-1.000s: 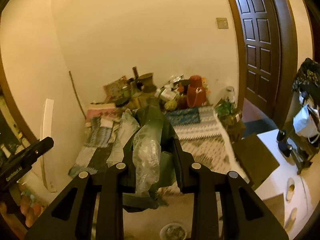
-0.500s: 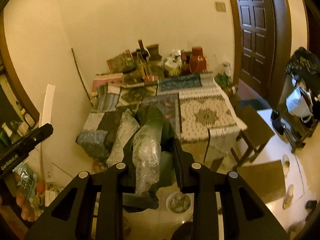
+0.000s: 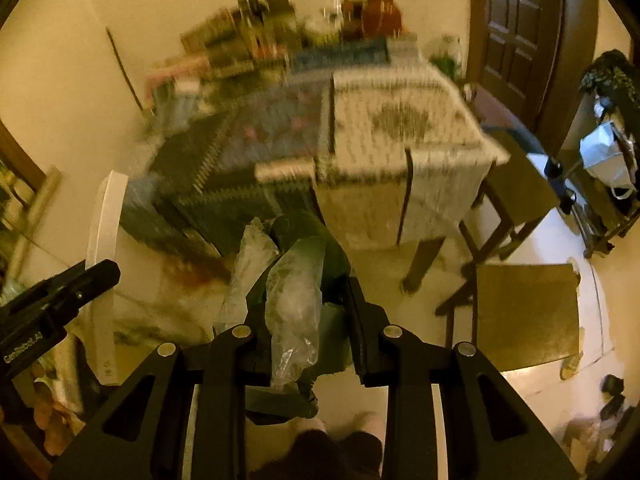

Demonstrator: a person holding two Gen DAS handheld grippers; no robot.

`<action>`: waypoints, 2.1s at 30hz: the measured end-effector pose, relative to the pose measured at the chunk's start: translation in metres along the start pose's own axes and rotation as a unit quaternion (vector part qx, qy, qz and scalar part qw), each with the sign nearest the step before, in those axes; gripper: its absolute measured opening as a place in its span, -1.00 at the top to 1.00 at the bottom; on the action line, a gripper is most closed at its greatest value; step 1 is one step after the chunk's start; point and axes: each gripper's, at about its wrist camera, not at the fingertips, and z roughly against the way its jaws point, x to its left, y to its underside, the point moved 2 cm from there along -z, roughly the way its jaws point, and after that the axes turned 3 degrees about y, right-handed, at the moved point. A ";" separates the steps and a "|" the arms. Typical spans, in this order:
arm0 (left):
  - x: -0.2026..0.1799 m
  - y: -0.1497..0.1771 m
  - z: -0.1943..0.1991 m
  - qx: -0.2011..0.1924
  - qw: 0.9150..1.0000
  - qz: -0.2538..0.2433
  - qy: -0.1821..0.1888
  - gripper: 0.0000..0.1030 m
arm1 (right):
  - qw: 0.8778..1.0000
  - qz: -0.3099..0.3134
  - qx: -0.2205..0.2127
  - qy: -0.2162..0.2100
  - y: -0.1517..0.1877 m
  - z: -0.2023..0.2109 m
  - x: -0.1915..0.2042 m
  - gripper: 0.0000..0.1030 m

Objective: Collect trash

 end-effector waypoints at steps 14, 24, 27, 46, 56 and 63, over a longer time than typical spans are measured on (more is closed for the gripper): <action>0.058 0.102 -0.215 0.097 0.993 0.062 -0.022 0.02 | 0.992 0.021 0.124 0.010 0.085 -0.217 -0.048 0.51; 0.122 0.176 -0.329 0.147 0.984 0.095 -0.039 0.02 | 0.983 0.013 0.179 0.029 0.155 -0.368 -0.059 0.51; 0.134 0.189 -0.351 0.162 0.980 0.105 -0.043 0.02 | 0.983 0.021 0.183 0.020 0.160 -0.399 -0.052 0.48; 0.080 0.195 -0.427 0.260 0.958 0.113 0.035 0.00 | 0.970 -0.025 0.241 -0.002 0.159 -0.406 -0.079 0.31; 0.055 0.169 -0.392 0.268 0.958 0.104 0.006 -0.02 | 0.979 -0.008 0.203 -0.004 0.120 -0.337 -0.080 0.31; 0.027 0.113 -0.281 0.212 0.972 0.097 -0.004 -0.02 | 0.986 0.001 0.167 -0.015 0.082 -0.248 -0.073 0.31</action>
